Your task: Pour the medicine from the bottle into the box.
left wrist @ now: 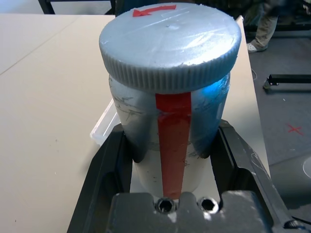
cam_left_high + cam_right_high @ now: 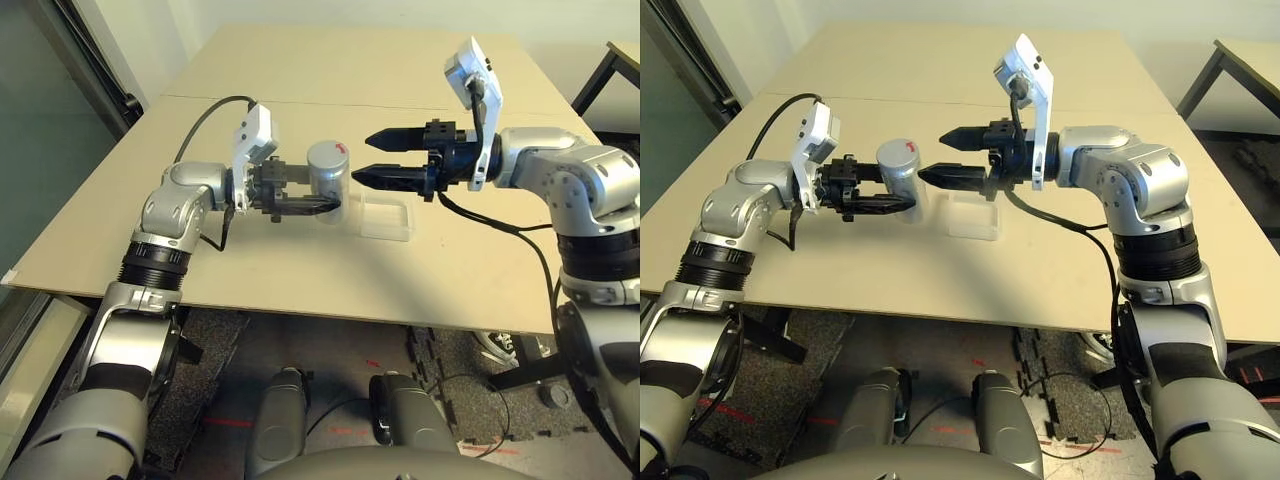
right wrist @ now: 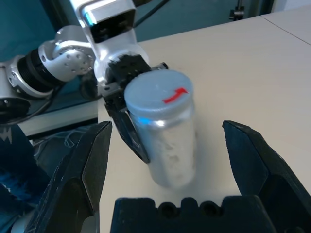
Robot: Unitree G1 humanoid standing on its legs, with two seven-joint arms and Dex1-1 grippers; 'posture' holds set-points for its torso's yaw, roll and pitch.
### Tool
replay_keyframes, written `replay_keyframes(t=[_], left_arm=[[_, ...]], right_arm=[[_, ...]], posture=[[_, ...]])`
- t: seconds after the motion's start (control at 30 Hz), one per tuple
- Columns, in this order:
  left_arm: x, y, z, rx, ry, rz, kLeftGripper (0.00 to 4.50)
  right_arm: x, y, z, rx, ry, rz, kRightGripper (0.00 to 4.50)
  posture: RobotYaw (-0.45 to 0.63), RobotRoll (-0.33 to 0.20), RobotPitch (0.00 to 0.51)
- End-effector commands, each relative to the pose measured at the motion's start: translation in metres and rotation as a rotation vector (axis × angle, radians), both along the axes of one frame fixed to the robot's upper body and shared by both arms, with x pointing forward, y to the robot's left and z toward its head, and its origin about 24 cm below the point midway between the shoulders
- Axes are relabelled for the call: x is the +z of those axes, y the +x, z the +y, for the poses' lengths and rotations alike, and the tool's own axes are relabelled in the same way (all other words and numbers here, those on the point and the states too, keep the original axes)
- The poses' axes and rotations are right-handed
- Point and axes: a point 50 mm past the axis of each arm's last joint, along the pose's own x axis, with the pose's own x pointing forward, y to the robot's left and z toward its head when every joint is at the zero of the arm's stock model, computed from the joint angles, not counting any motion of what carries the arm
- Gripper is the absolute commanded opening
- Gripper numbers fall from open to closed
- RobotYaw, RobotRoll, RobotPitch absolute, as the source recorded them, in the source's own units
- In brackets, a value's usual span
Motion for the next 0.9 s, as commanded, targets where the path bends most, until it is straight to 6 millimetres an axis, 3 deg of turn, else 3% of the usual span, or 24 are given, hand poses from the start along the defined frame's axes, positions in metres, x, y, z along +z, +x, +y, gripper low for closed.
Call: replay_keyframes(t=[0.03,0.47,0.9], left_arm=[[0.001,0.002,-0.006,-0.015,0.010,-0.016,2.44],[-0.002,0.005,-0.015,-0.036,0.003,-0.014,2.44],[-0.005,0.003,-0.012,-0.027,-0.001,-0.003,2.44]], right_arm=[[0.003,0.002,0.013,-0.001,-0.021,-0.043,4.50],[0.005,0.019,0.037,-0.062,-0.043,-0.117,4.50],[0.004,0.024,0.011,-0.166,-0.037,-0.110,4.50]], posture=[[-0.02,0.000,0.069],[-0.03,0.000,0.067],[-0.03,0.000,0.074]])
